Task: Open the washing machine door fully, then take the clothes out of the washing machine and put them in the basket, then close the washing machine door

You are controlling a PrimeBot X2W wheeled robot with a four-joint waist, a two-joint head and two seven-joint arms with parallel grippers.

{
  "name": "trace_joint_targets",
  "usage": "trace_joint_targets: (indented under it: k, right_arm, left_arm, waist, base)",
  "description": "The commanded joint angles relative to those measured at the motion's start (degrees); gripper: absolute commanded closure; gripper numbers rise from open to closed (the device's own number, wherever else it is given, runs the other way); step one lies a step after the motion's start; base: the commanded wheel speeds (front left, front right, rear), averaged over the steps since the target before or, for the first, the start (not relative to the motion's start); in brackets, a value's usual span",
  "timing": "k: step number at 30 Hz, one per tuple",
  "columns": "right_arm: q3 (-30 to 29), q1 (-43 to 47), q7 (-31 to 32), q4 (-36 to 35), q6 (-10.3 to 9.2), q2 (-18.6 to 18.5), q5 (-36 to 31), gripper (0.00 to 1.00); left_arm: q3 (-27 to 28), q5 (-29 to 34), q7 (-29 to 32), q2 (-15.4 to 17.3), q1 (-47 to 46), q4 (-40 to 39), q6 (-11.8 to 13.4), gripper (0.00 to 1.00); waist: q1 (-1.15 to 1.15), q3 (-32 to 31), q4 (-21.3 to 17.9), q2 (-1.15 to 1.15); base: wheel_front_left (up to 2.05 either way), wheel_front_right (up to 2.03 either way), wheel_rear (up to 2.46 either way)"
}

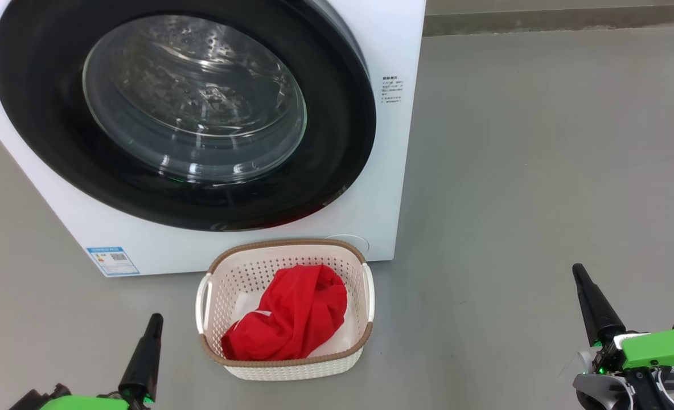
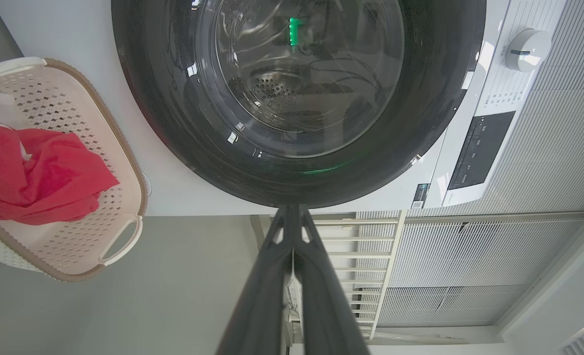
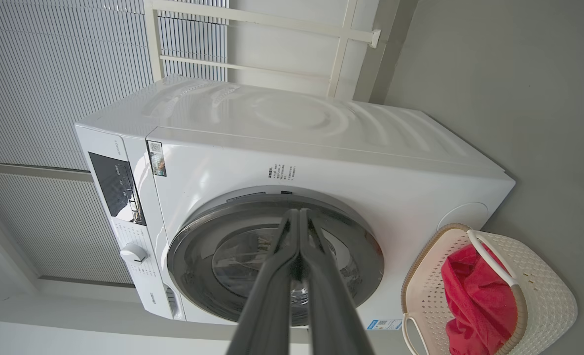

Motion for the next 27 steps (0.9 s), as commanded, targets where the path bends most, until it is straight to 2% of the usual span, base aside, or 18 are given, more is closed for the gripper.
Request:
trace_joint_targets:
  k: [1, 27]
  right_arm:
    - [0.9, -2.4, 0.3, -1.4, -0.03, -0.3, 0.2, 1.0]
    - [0.8, -2.4, 0.4, -1.4, -0.03, -0.3, 0.2, 1.0]
  left_arm:
    - [2.0, -0.4, 0.3, 1.0, -2.4, -1.2, -0.4, 1.0]
    - [2.0, -0.4, 0.3, 1.0, -2.4, -1.2, -0.4, 1.0]
  waist:
    - [0.0, 0.0, 0.0, 0.0]
    - [0.0, 0.0, 0.0, 0.0]
  base:
    - [0.0, 0.0, 0.0]
    - [0.0, 0.0, 0.0]
